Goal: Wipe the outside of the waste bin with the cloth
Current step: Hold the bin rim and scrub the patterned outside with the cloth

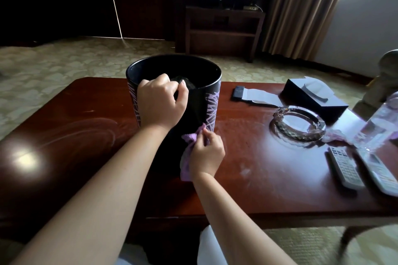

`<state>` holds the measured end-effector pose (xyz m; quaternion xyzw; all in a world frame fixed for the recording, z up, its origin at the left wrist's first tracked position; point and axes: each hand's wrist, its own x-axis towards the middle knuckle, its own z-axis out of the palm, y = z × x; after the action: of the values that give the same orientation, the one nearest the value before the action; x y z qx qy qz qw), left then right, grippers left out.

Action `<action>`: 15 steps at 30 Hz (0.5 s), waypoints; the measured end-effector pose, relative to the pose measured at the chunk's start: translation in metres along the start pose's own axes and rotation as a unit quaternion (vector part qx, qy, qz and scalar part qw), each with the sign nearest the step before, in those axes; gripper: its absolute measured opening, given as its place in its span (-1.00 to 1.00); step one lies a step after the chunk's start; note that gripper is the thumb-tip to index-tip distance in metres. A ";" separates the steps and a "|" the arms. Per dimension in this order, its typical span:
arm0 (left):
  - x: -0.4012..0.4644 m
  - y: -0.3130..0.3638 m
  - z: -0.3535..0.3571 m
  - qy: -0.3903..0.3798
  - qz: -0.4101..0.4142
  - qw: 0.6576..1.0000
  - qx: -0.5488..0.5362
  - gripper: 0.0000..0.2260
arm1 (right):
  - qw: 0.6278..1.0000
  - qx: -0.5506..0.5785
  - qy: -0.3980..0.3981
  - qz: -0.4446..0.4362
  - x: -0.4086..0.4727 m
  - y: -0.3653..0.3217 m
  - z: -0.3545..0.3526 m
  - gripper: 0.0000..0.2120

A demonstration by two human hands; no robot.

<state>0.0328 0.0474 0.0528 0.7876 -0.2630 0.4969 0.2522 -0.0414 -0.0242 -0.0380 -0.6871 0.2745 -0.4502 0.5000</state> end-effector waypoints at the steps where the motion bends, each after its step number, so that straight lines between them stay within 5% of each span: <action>1: 0.000 0.000 0.000 0.001 0.000 1.000 -0.002 -0.63 | 0.999 -0.023 -0.023 0.029 -0.006 0.012 -0.001 -0.89; 6: -0.002 0.000 0.001 0.012 0.008 1.000 -0.008 -0.64 | 0.982 -0.107 -0.120 0.100 -0.010 0.040 -0.007 -0.78; 11: -0.002 0.001 0.002 0.026 0.020 0.999 -0.015 -0.67 | 0.996 0.008 -0.089 -0.025 -0.013 -0.002 -0.005 -0.73; 15: -0.002 0.000 0.002 0.031 0.024 0.999 -0.013 -0.67 | 0.991 -0.058 -0.116 -0.043 -0.026 0.014 0.000 -0.50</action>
<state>0.0333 0.0464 0.0500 0.7620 -0.2805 0.5234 0.2582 -0.0520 -0.0076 -0.0595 -0.7737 0.2109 -0.3714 0.4679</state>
